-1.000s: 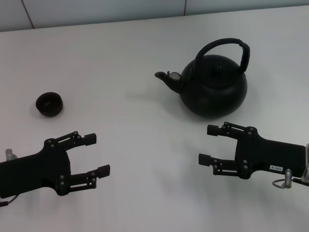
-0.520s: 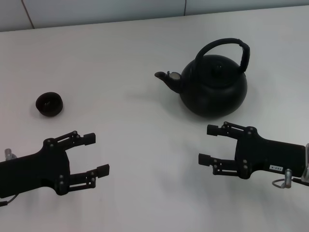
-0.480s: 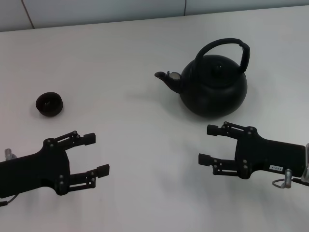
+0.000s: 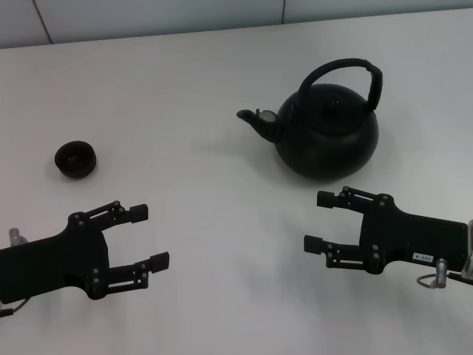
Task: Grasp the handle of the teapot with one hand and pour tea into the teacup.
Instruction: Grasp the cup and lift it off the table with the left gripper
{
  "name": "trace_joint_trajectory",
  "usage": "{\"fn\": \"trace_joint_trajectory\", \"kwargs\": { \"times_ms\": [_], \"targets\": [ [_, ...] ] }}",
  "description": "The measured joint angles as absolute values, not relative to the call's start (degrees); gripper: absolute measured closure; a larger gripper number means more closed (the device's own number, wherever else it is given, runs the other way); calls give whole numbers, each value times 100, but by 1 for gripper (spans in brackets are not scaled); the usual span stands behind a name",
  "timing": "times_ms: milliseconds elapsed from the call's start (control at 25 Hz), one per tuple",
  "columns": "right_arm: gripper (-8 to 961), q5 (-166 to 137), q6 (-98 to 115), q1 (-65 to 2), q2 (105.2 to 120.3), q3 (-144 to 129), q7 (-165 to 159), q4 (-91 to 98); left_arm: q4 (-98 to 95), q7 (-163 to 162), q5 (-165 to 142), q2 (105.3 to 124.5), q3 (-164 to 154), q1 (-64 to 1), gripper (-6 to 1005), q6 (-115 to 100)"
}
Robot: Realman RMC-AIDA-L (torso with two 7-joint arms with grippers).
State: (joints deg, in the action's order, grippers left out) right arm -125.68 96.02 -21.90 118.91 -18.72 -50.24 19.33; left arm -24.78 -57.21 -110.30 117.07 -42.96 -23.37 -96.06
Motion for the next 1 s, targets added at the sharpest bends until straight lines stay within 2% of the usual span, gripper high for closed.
{"fn": "trace_joint_trajectory", "kwargs": {
  "times_ms": [480, 1000],
  "targets": [
    [127, -12568, 9597, -2188, 11892, -1860, -5019, 1933, -2296, -5431, -10961, 11820, -3758, -2262, 155, -9626],
    [127, -12568, 9597, -2204, 11891, -1841, -5018, 1934, -1856, -4802, -10950, 11832, -2195, -2215, 153, -9556]
  ]
}}
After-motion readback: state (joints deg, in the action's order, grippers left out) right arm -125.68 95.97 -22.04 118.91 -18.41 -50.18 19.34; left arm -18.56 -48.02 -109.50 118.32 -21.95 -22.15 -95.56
